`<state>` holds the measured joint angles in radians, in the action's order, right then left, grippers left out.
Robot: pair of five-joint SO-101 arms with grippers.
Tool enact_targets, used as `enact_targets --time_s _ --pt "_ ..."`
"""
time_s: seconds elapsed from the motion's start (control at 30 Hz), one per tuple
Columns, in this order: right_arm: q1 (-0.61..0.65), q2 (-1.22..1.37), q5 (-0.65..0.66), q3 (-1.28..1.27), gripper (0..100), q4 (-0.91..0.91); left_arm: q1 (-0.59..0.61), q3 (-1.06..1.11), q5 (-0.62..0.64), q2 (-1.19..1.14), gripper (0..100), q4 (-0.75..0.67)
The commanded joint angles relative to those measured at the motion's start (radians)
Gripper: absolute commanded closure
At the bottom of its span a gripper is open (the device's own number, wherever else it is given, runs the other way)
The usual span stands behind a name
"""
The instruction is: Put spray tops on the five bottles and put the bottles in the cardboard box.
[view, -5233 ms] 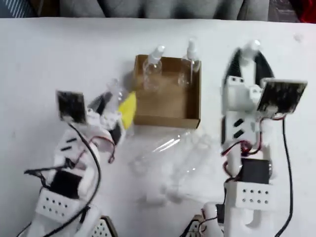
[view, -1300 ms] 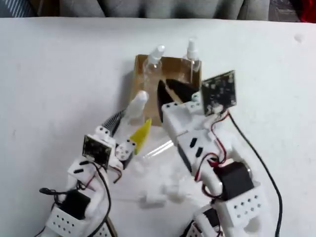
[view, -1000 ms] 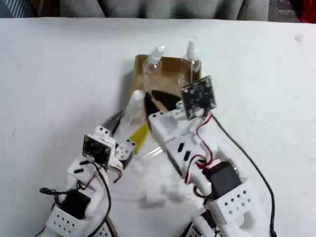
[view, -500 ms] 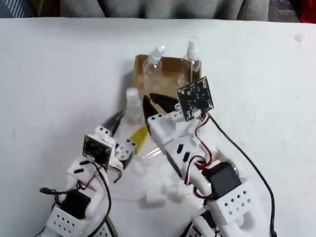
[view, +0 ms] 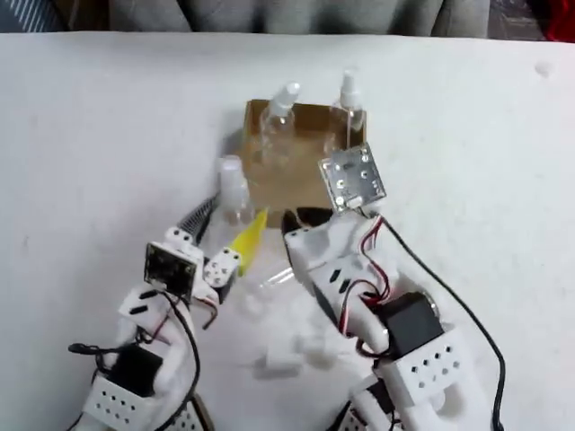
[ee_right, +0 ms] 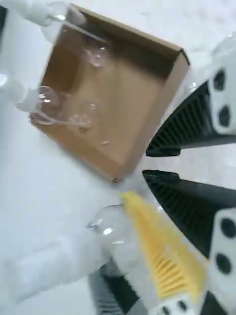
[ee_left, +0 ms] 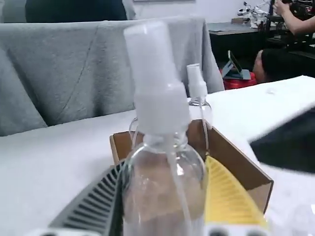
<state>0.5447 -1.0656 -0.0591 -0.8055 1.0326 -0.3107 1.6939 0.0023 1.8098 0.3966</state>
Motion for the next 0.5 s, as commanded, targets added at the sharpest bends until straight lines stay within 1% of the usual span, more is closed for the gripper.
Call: enact_targets --time_s 0.0,0.13,0.27,0.37,0.47 --pt "0.004 -0.022 -0.005 0.008 98.4 0.085 0.041 -0.081 0.095 0.007 98 -0.003" --pt "0.008 -0.022 -0.005 -0.006 98.4 0.111 0.036 -0.130 0.104 0.007 98 0.044" --pt "0.085 -0.022 -0.009 -0.058 98.4 0.110 0.039 -0.161 0.106 -0.016 98 0.048" --pt "0.125 -0.024 -0.009 -0.063 98.4 0.110 0.041 -0.212 0.158 -0.128 98 0.044" --pt "0.157 -0.024 -0.006 -0.064 98.4 0.108 0.041 -0.301 0.173 -0.291 98 0.040"
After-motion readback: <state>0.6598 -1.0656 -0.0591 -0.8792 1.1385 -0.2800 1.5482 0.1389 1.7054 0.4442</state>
